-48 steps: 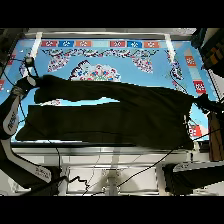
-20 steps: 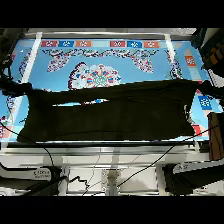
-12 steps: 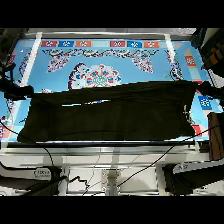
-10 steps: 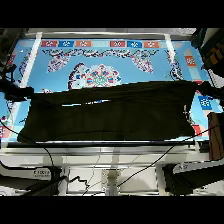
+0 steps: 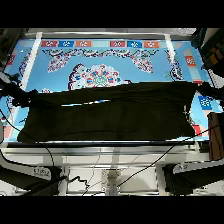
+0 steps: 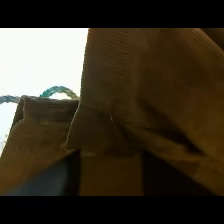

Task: Fold the clothes and pants, and hang the long-sleeved shirts on hangers.

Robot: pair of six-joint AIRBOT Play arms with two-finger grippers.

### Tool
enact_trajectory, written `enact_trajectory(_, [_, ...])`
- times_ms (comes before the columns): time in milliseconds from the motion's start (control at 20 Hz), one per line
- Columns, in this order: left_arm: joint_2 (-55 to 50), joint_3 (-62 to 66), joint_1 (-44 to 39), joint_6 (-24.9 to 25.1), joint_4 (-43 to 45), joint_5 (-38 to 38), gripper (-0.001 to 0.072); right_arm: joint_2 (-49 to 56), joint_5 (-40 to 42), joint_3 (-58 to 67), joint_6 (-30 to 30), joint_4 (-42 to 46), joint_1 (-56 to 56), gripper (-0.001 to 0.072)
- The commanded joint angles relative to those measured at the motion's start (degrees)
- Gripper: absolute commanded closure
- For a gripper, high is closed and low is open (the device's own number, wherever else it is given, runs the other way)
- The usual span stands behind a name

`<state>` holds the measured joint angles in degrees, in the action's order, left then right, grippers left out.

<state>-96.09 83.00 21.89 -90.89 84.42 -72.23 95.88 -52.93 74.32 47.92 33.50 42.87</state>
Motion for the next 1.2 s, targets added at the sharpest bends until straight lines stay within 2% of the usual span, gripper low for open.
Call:
enact_trajectory(0, [-1.0,0.1,0.0,-5.4,0.0,2.7,0.054,0.0,-0.1,0.0,0.0,1.4,-0.1,0.0685])
enact_trajectory(50, [-1.0,0.3,0.0,-5.4,0.0,3.2,0.0631,0.0,0.0,0.0,0.0,1.4,-0.1,0.0685])
enact_trajectory(100, [-0.9,0.4,0.0,-5.4,0.0,3.6,0.0693,0.0,0.0,0.0,0.0,1.4,-0.1,0.0685])
enact_trajectory(300, [-0.5,3.2,0.0,-5.3,0.0,4.4,0.0694,0.0,0.0,0.0,0.0,1.4,-0.1,0.0685])
enact_trajectory(500, [1.7,8.8,-0.1,-5.3,0.0,8.5,0.0696,0.0,0.0,0.0,0.0,1.3,-0.1,0.0685])
enact_trajectory(650, [3.3,13.4,-0.1,-1.7,-1.8,11.5,0.0696,0.0,0.0,0.0,0.4,1.2,-0.1,0.0685])
enact_trajectory(750, [3.5,15.1,-0.4,-1.0,-3.4,11.4,0.0685,0.0,0.0,0.0,0.8,1.2,-0.1,0.0685])
enact_trajectory(800, [3.4,15.1,-0.4,-1.2,-3.5,9.0,0.0463,0.0,0.0,0.0,0.9,1.2,-0.1,0.0685])
enact_trajectory(850, [3.2,15.1,-0.4,-1.3,-3.4,5.2,0.0139,0.0,-0.1,0.0,0.9,1.2,-0.1,0.0685])
enact_trajectory(900, [2.7,15.1,-0.4,-1.3,-3.4,1.0,0.0043,0.0,0.0,0.0,0.9,1.2,-0.1,0.0685])
enact_trajectory(1050, [0.0,15.1,-0.4,-4.0,-0.1,-9.3,0.0042,0.0,0.0,0.0,0.9,1.3,-0.1,0.0685])
enact_trajectory(1150, [-2.4,15.1,-0.4,-8.1,2.5,-10.5,0.0042,0.0,0.0,0.0,0.9,1.3,-0.1,0.0685])
